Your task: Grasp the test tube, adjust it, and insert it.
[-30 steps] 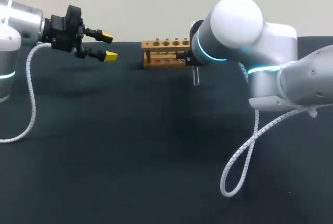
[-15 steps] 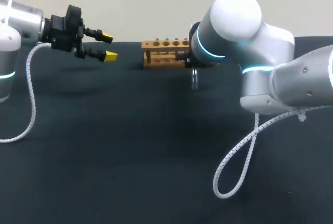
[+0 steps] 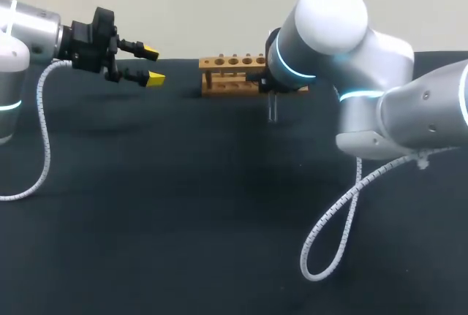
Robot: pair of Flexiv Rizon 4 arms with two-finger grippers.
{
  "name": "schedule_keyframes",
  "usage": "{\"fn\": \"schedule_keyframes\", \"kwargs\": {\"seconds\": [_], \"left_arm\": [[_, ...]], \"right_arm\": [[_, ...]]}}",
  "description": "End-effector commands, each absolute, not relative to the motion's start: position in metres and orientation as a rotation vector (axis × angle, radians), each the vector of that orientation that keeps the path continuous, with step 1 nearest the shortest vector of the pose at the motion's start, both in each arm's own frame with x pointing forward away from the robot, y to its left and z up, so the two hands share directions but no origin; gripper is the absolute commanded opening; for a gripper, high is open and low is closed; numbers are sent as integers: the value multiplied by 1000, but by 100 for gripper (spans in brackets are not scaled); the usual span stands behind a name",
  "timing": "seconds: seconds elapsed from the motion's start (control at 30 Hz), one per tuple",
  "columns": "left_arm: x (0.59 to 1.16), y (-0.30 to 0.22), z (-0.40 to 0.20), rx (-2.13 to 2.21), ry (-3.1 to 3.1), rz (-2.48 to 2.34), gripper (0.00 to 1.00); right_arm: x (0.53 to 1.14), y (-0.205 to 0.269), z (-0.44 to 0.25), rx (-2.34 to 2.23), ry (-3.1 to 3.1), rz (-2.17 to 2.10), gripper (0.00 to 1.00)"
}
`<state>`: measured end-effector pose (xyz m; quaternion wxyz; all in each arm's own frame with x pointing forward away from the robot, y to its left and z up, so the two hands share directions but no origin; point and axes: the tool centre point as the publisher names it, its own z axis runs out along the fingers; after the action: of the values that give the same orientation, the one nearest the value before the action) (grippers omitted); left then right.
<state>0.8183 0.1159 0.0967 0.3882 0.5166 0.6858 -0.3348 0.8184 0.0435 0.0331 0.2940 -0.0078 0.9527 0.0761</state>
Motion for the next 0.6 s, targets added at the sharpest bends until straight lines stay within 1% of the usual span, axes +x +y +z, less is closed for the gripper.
{"fn": "schedule_keyframes", "kwargs": {"seconds": [0.03, 0.6], "left_arm": [[817, 116, 96, 1312, 1740, -849, 100], [817, 116, 96, 1312, 1740, -849, 100]], "right_arm": [[804, 40, 43, 5, 2497, 199, 0], [785, 31, 97, 45, 2371, 197, 0]]}}
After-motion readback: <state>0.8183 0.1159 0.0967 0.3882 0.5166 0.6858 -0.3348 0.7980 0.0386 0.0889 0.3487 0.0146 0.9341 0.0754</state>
